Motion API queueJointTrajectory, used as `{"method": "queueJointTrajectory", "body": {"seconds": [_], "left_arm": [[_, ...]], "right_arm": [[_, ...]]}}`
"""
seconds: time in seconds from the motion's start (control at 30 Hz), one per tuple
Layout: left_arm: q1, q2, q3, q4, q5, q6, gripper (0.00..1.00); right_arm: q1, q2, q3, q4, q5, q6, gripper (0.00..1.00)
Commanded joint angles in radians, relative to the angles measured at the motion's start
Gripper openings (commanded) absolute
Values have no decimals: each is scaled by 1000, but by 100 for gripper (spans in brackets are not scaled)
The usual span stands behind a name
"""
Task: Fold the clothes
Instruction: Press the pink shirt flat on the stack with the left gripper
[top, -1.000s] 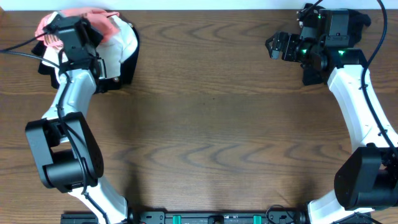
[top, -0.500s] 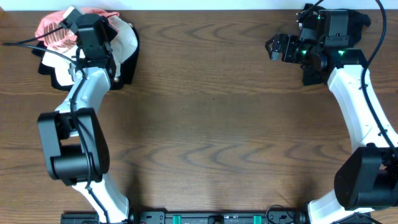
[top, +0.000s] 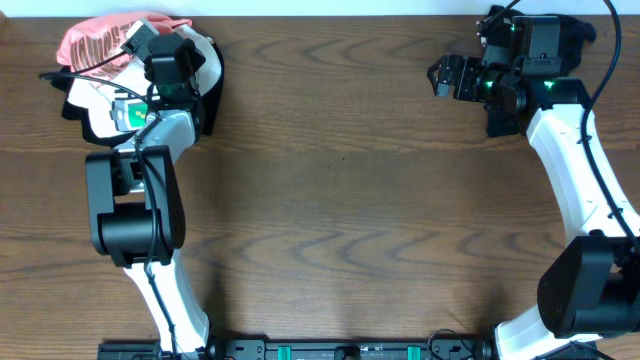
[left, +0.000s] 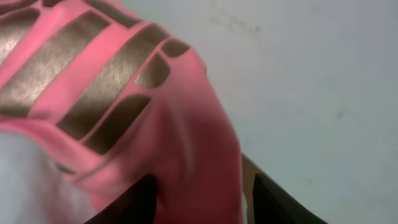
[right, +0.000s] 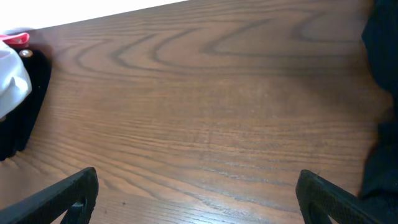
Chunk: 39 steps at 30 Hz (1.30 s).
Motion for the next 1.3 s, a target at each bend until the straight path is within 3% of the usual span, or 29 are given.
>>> {"method": "queueJointTrajectory", "body": {"seconds": [0.0, 0.17, 0.33, 0.4, 0.7, 1.27], "left_arm": [[1, 40, 10, 40, -44, 4, 50], [1, 62, 10, 73, -47, 4, 49], [2, 69, 11, 89, -47, 3, 12], [0, 68, 13, 113, -46, 3, 6], [-31, -7, 21, 124, -35, 3, 6], [-111, -209, 21, -341, -76, -9, 6]], "right_arm": [[6, 9, -1, -6, 5, -26, 99], [6, 9, -1, -6, 4, -29, 99], [6, 9, -1, -6, 4, -29, 99], [6, 9, -1, -6, 4, -29, 99], [6, 9, -1, -6, 4, -29, 99], [6, 9, -1, -6, 4, -29, 99]]}}
